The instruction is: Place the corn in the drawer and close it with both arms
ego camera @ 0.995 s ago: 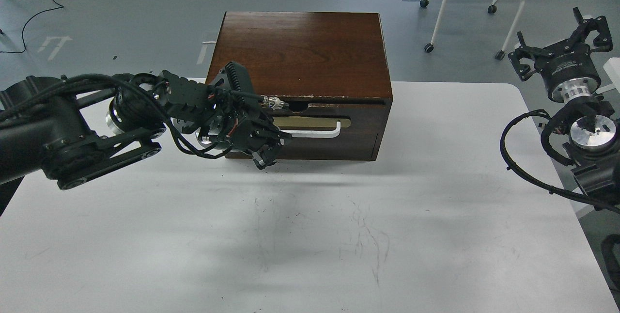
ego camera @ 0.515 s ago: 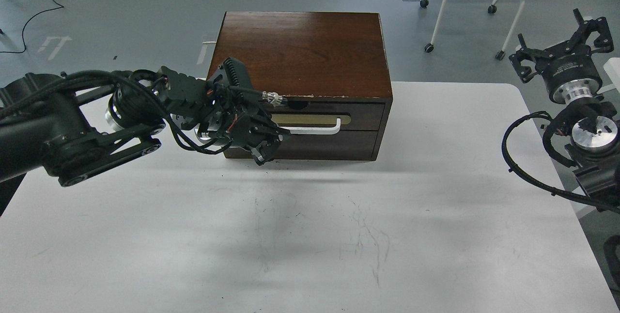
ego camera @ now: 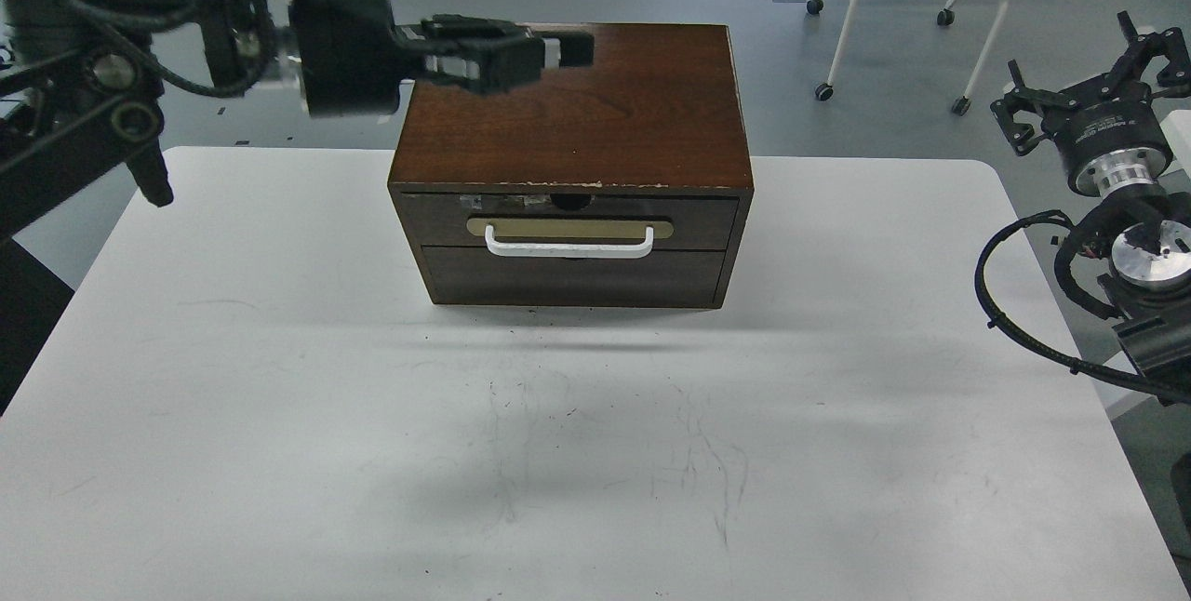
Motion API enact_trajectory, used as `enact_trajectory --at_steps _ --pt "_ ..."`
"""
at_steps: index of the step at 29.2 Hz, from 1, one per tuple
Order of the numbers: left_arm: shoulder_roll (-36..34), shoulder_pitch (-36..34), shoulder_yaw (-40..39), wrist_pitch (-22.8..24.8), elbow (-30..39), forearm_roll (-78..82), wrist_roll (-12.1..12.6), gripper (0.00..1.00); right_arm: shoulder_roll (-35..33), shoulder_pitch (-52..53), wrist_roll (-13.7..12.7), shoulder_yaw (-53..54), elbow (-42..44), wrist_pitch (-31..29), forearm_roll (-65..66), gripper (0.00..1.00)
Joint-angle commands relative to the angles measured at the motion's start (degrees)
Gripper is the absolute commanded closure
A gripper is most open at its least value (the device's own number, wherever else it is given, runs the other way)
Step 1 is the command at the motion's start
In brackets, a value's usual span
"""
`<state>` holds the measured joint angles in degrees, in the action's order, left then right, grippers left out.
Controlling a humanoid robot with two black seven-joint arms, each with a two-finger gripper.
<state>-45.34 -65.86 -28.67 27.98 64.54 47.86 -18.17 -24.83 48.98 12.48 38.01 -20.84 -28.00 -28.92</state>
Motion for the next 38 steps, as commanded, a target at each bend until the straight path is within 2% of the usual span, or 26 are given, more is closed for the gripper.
enact_trajectory --at_steps 1,9,14,22,25,33,38 --pt "0.16 1.78 0.02 0.02 -13.79 -33.82 2.27 0.03 -0.57 0.33 -0.53 0.22 -0.16 0.00 0.00 0.00" --pt "2.78 8.45 -0.41 0.02 -30.85 -55.48 2.00 0.02 -0.92 0.24 0.00 0.84 -0.08 0.00 -0.09 0.00" --pt "5.08 13.20 -0.59 0.02 -37.11 -64.28 2.53 0.02 -0.92 0.33 -0.09 0.84 -0.43 0.00 -0.09 0.00" --pt "4.65 14.79 -0.86 0.02 -38.43 -65.88 2.00 0.02 -1.36 2.43 -0.09 0.58 -0.52 0.00 0.00 0.00" --pt "4.99 14.97 -0.86 0.02 -40.80 -67.81 2.53 0.02 -2.06 2.70 -0.09 0.31 -0.69 0.00 0.00 0.00" --pt "9.74 16.20 -0.86 0.02 -47.40 -68.78 2.62 0.02 -2.06 2.70 -0.09 0.23 -1.04 0.00 0.00 0.00" --pt "10.97 16.29 -0.94 0.02 -48.11 -68.78 2.62 0.02 -2.24 3.40 -0.09 0.23 -0.96 0.00 0.00 0.00"
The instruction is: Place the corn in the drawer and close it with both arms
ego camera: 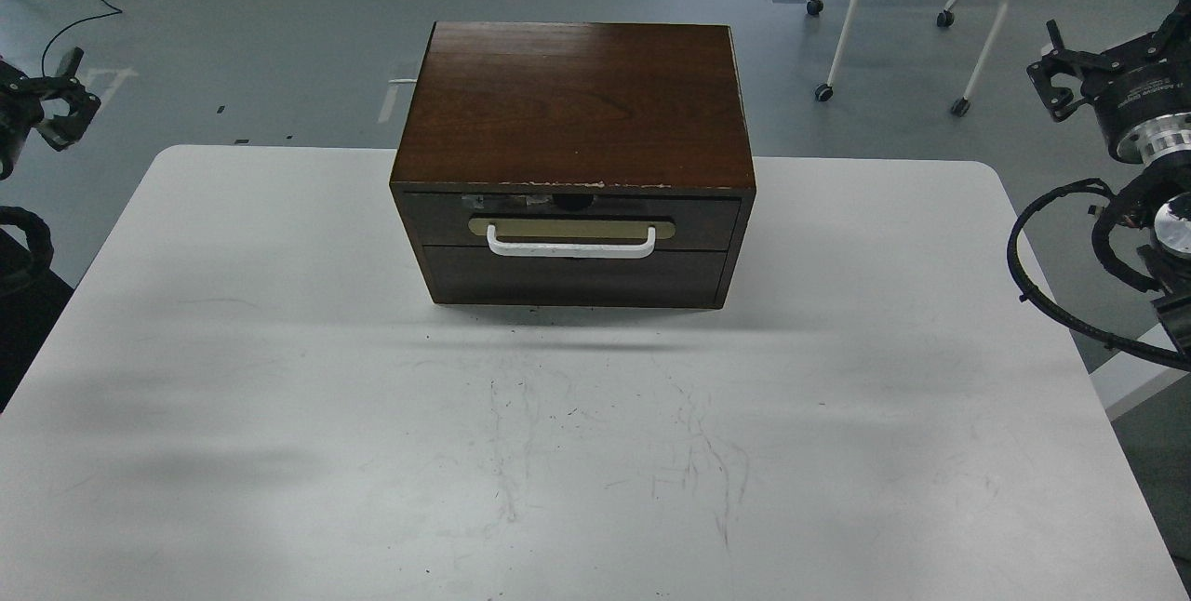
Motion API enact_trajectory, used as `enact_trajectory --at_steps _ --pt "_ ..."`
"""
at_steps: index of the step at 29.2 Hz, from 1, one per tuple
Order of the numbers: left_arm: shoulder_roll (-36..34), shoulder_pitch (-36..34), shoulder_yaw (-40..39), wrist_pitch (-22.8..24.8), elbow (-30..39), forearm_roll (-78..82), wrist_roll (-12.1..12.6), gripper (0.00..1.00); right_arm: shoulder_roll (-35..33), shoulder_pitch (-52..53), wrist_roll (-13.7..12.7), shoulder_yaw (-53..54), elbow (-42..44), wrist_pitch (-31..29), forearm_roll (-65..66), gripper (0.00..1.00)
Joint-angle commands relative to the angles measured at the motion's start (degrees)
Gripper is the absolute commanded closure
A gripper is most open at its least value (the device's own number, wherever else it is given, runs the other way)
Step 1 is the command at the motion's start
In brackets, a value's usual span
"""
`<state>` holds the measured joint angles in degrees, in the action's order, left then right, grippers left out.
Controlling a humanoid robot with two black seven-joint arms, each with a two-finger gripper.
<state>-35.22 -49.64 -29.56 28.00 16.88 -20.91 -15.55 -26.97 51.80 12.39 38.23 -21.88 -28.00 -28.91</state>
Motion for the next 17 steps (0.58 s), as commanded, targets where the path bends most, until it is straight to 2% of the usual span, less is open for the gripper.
enact_trajectory --at_steps 1,17 --pt "0.86 0.07 -0.06 0.00 -0.45 0.00 -0.01 0.02 -0.10 0.58 0.00 0.00 0.08 0.00 0.00 0.00" --pt "3.58 2.78 0.21 0.00 -0.45 0.17 1.31 0.02 0.78 0.49 0.00 0.00 0.34 0.00 0.00 0.00"
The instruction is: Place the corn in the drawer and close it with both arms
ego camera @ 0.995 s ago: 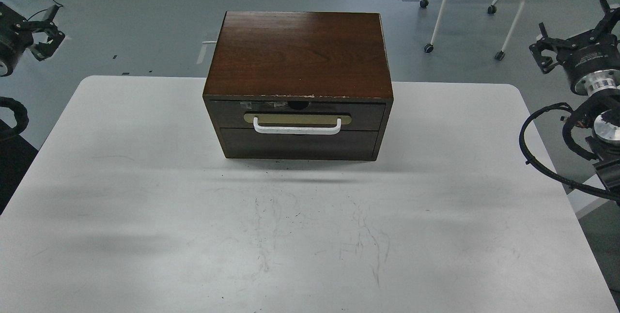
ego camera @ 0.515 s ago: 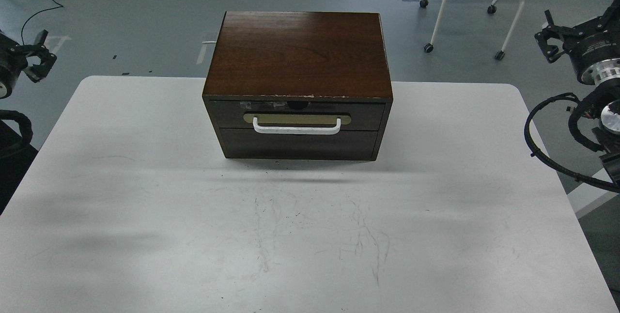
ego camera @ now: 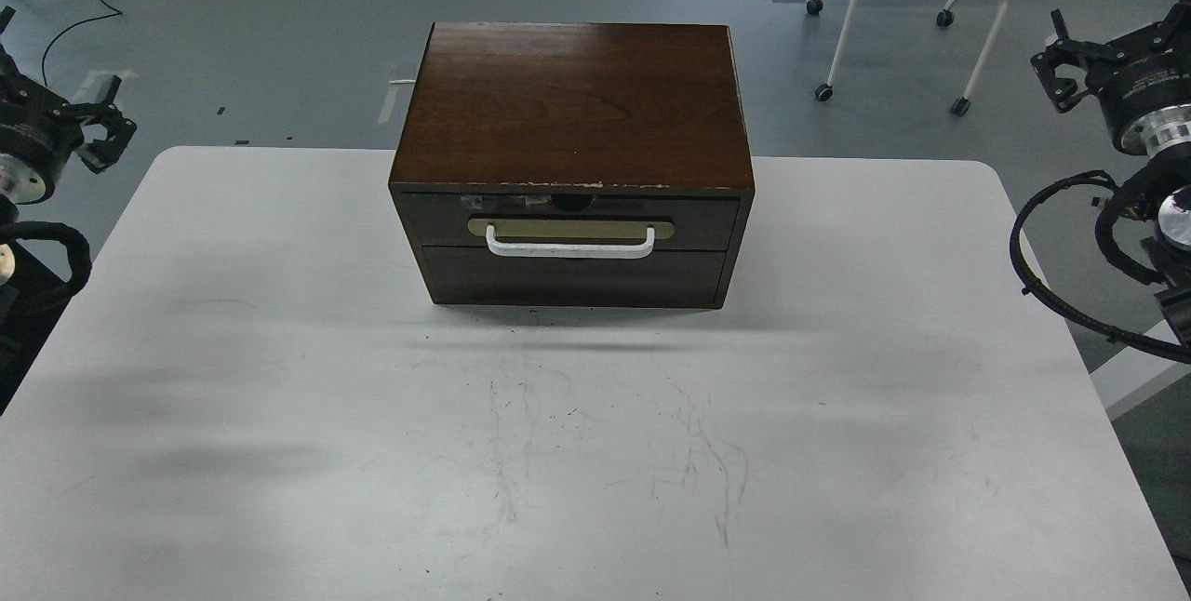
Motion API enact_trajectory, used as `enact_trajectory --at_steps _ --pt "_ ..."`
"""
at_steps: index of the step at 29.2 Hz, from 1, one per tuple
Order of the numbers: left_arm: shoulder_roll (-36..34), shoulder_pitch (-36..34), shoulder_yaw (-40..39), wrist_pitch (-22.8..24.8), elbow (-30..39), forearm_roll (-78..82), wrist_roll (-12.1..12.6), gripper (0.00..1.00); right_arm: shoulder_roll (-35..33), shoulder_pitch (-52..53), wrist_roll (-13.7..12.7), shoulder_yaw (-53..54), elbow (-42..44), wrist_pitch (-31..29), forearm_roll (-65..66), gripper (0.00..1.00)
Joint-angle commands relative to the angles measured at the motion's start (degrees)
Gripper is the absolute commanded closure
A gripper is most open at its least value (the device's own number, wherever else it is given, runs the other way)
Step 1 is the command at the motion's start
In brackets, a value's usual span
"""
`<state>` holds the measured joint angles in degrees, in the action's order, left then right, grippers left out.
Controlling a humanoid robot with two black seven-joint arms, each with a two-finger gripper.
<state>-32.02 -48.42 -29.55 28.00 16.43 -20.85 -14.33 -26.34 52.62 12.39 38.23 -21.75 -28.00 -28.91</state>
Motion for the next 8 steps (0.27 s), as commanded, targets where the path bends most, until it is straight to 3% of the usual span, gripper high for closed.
enact_trajectory --at_steps 1,8 --pt "0.46 1.83 0.36 0.00 0.01 0.11 0.18 0.02 0.15 -0.42 0.00 -0.08 0.31 0.00 0.00 0.00" --pt "1.96 3.59 0.28 0.00 0.01 0.02 0.44 0.02 1.73 -0.86 0.00 -0.17 0.22 0.00 0.00 0.00"
